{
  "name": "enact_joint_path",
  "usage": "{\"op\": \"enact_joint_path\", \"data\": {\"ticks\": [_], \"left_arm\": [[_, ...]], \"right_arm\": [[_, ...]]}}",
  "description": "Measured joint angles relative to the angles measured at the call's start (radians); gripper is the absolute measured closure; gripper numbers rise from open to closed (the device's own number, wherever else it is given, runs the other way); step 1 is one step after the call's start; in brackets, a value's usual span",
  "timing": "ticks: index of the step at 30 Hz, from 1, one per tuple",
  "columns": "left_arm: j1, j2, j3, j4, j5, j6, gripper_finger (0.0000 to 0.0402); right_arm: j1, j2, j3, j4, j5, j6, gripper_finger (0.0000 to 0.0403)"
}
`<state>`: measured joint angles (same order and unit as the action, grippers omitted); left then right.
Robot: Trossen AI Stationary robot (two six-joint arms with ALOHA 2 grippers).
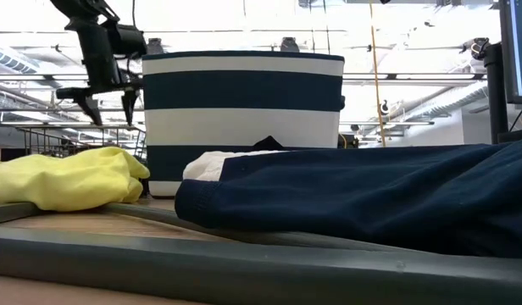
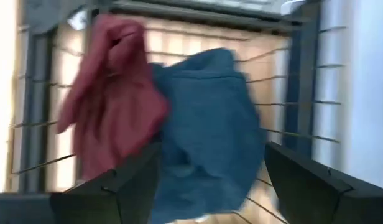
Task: Pick & Place Cloths
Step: Put the blue shorts into the brown wire basket
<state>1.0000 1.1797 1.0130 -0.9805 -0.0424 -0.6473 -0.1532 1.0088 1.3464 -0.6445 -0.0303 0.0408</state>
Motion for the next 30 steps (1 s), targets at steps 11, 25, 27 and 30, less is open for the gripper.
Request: {"op": "enact_joint_path", "data": {"ticks": [11, 25, 27, 30], "left_arm": [[-0.046, -0.281, 0.000, 0.078, 0.016, 0.014, 0.0138], [-0.237, -0.535, 0.000, 0.370, 0.167, 0.122, 0.0160], [-0.259, -0.542, 0.000, 0.421, 0.195, 0.133, 0.0160], [-0.293, -0.540, 0.000, 0.477, 0.249, 0.152, 0.0160]], "right_arm": [[0.000, 0.000, 0.000, -0.025, 0.000, 0.000, 0.0403], [0.000, 0.000, 0.000, -0.109, -0.123, 0.035, 0.0403], [0.000, 0.000, 0.000, -0.125, -0.135, 0.059, 0.0403], [0.000, 0.000, 0.000, -0.181, -0.183, 0.079, 0.0403]]}}
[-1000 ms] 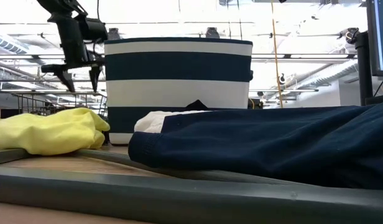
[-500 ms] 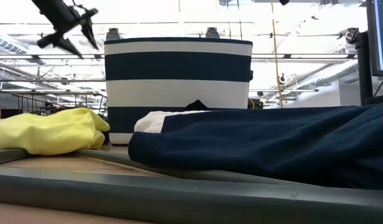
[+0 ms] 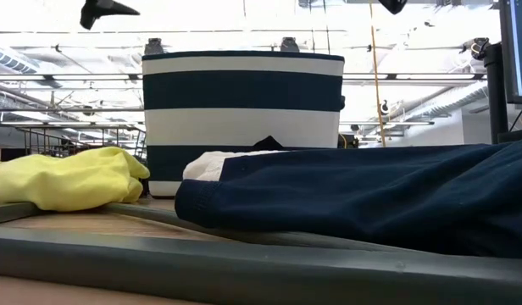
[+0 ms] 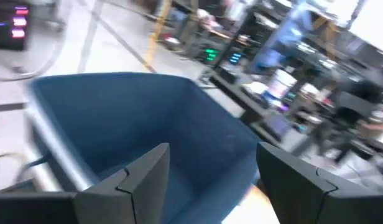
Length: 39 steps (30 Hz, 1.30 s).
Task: Pick & Place Cloths
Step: Put the blue shorts into the brown wire basket
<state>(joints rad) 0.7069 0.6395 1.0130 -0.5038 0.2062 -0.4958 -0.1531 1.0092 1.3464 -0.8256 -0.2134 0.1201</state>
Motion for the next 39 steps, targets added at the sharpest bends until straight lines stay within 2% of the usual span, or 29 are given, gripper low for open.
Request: {"op": "enact_joint_path", "data": {"ticks": [4, 9, 14, 18, 22, 28, 33, 39], "left_arm": [[-0.049, 0.007, 0.000, 0.028, 0.040, 0.051, 0.0160], [-0.127, 0.032, 0.000, 0.051, 0.049, 0.090, 0.0160], [-0.229, 0.073, 0.000, 0.148, 0.049, 0.143, 0.0160], [-0.305, 0.100, 0.000, 0.244, 0.048, 0.204, 0.0160], [-0.358, 0.109, 0.000, 0.281, 0.031, 0.256, 0.0160], [-0.389, 0.108, 0.000, 0.270, 0.020, 0.259, 0.0160], [-0.396, 0.108, 0.000, 0.270, 0.020, 0.258, 0.0160], [-0.396, 0.108, 0.000, 0.268, 0.020, 0.258, 0.0160]], "right_arm": [[0.018, 0.000, 0.000, -0.056, -0.021, -0.001, 0.0403], [0.048, 0.000, -0.029, -0.023, -0.021, -0.012, 0.0403], [0.062, -0.001, -0.083, 0.014, -0.021, -0.029, 0.0403], [0.064, 0.001, -0.154, 0.104, -0.022, -0.032, 0.0403], [0.077, 0.008, -0.234, 0.277, -0.023, -0.050, 0.0403], [0.135, 0.084, -0.269, 0.419, -0.012, -0.157, 0.0403], [0.181, 0.165, -0.269, 0.434, 0.060, -0.222, 0.0403], [0.229, 0.234, -0.269, 0.405, 0.055, -0.230, 0.0403]]}}
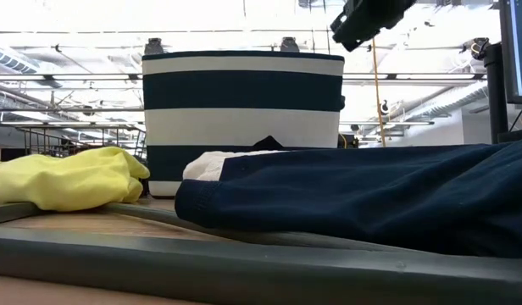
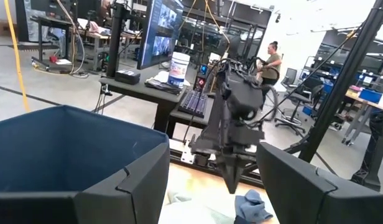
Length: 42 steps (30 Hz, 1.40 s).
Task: Pick & Place Cloths
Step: Put the blue shorts into the brown wire basket
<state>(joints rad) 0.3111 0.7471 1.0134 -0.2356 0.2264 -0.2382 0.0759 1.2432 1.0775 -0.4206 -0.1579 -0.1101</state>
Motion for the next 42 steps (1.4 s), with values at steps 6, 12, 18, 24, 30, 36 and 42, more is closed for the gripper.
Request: {"op": "enact_joint_path", "data": {"ticks": [6, 12, 18, 24, 30, 36, 42], "left_arm": [[0.000, 0.000, 0.000, -0.004, 0.000, -0.002, 0.0160], [0.000, 0.000, 0.000, -0.009, 0.000, -0.001, 0.0160], [0.000, 0.000, 0.000, -0.017, 0.000, 0.025, 0.0160], [0.000, 0.000, 0.000, -0.093, -0.005, 0.049, 0.0160], [-0.005, 0.000, 0.000, -0.137, -0.019, 0.053, 0.0160], [-0.040, 0.000, -0.004, -0.143, -0.041, 0.061, 0.0160], [-0.058, 0.000, -0.026, -0.143, -0.052, 0.056, 0.0160]], "right_arm": [[0.103, 0.030, 0.000, -0.172, -0.082, 0.037, 0.0403], [0.193, 0.073, 0.000, -0.243, -0.083, 0.138, 0.0399], [0.222, 0.125, 0.000, -0.239, -0.083, 0.249, 0.0351], [0.234, 0.167, 0.000, -0.234, -0.084, 0.282, 0.0268], [0.242, 0.221, 0.000, -0.234, -0.134, 0.282, 0.0208], [0.249, 0.280, 0.000, -0.235, -0.115, 0.274, 0.0191], [0.249, 0.305, -0.004, -0.215, -0.024, 0.255, 0.0191]]}}
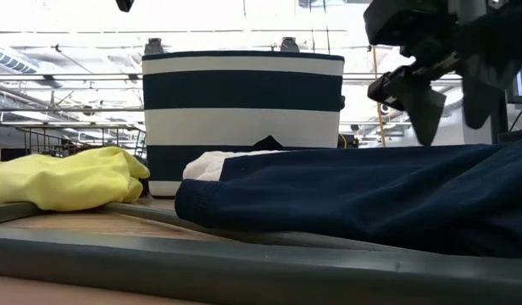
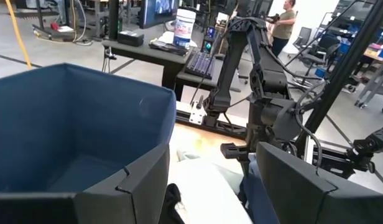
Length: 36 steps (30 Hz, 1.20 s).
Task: Pick & Place Cloths
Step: Put the blue shorts into the brown wire basket
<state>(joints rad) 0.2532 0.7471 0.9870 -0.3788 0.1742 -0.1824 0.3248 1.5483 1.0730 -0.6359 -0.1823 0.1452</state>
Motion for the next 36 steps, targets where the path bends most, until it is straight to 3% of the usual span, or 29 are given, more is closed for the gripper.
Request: {"op": "enact_joint_path", "data": {"ticks": [10, 21, 27, 33, 36], "left_arm": [[-0.001, 0.000, -0.012, 0.001, 0.001, -0.012, 0.0160], [-0.001, 0.000, -0.012, 0.002, 0.002, -0.011, 0.0160], [-0.001, 0.000, -0.012, 0.002, 0.002, -0.013, 0.0160], [-0.001, 0.000, -0.012, 0.015, 0.001, -0.014, 0.0160], [-0.001, 0.000, -0.012, 0.015, 0.001, -0.014, 0.0160]], "right_arm": [[0.021, 0.028, -0.063, 0.070, -0.008, 0.026, 0.0190], [0.033, 0.158, -0.068, 0.092, -0.030, 0.027, 0.0200], [0.032, 0.172, -0.066, 0.097, -0.024, 0.027, 0.0262], [0.032, 0.148, -0.069, 0.090, -0.051, 0.027, 0.0376], [0.026, 0.122, -0.070, 0.090, -0.111, 0.063, 0.0392]]}}
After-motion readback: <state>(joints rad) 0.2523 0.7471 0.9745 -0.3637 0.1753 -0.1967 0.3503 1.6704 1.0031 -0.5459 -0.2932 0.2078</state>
